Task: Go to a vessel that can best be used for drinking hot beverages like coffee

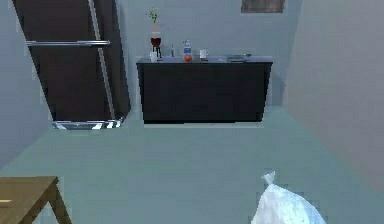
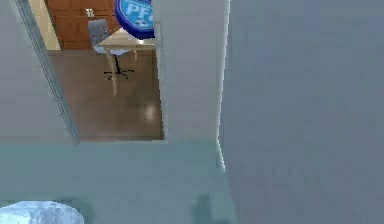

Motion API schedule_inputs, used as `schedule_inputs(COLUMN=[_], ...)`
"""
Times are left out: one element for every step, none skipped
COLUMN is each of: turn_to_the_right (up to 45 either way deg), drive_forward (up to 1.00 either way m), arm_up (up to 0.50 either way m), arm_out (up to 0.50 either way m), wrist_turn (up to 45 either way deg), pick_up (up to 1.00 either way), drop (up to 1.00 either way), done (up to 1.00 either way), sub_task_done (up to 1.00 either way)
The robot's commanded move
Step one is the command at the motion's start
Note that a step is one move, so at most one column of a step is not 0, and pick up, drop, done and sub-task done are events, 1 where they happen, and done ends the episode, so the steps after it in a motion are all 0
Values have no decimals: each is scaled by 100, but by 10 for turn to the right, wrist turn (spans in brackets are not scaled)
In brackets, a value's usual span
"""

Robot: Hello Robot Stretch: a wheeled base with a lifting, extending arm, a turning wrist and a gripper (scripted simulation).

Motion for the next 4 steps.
schedule_inputs(turn_to_the_right=[0,-60,0,-30], drive_forward=[5,0,100,0], arm_up=[0,0,0,0], arm_out=[0,0,0,0], wrist_turn=[0,0,0,0], pick_up=[0,0,0,0], drop=[0,0,0,0], done=[0,0,0,0], sub_task_done=[0,0,0,0])
